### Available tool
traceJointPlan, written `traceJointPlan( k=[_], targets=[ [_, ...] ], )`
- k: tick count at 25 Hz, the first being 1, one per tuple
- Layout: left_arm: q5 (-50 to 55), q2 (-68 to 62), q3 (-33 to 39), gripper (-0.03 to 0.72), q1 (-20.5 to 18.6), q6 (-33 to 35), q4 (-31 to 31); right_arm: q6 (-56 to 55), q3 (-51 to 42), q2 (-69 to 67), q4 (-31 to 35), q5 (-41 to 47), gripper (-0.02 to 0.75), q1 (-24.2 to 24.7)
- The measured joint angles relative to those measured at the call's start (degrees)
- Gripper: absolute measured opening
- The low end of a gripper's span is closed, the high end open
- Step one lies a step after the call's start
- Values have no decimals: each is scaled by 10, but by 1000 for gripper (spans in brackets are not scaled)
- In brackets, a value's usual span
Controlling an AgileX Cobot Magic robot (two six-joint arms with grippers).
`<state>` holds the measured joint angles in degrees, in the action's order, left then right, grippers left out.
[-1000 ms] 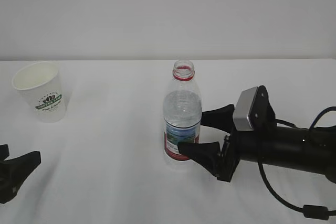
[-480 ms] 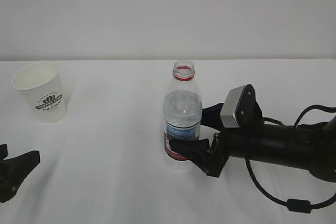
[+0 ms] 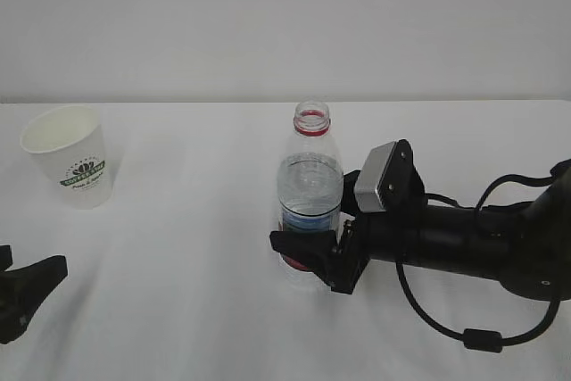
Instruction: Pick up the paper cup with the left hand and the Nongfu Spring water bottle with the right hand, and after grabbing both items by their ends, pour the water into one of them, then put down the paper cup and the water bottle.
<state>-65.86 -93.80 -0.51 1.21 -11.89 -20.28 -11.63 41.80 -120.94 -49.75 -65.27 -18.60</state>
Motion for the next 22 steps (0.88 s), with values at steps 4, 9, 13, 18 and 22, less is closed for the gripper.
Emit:
traceJointPlan(
  k=[4,9,13,18,22],
  targets=[
    [0,0,0,577,0,0,3,0,4,0,6,0,653,-8],
    [0,0,0,577,0,0,4,0,4,0,10,0,564,-8],
    [0,0,0,577,0,0,4,3,5,0,10,0,522,-8],
    [0,0,0,577,0,0,4,3,5,0,10,0,518,-8],
    [0,0,0,577,0,0,4,3,5,0,10,0,517,-8]
  ],
)
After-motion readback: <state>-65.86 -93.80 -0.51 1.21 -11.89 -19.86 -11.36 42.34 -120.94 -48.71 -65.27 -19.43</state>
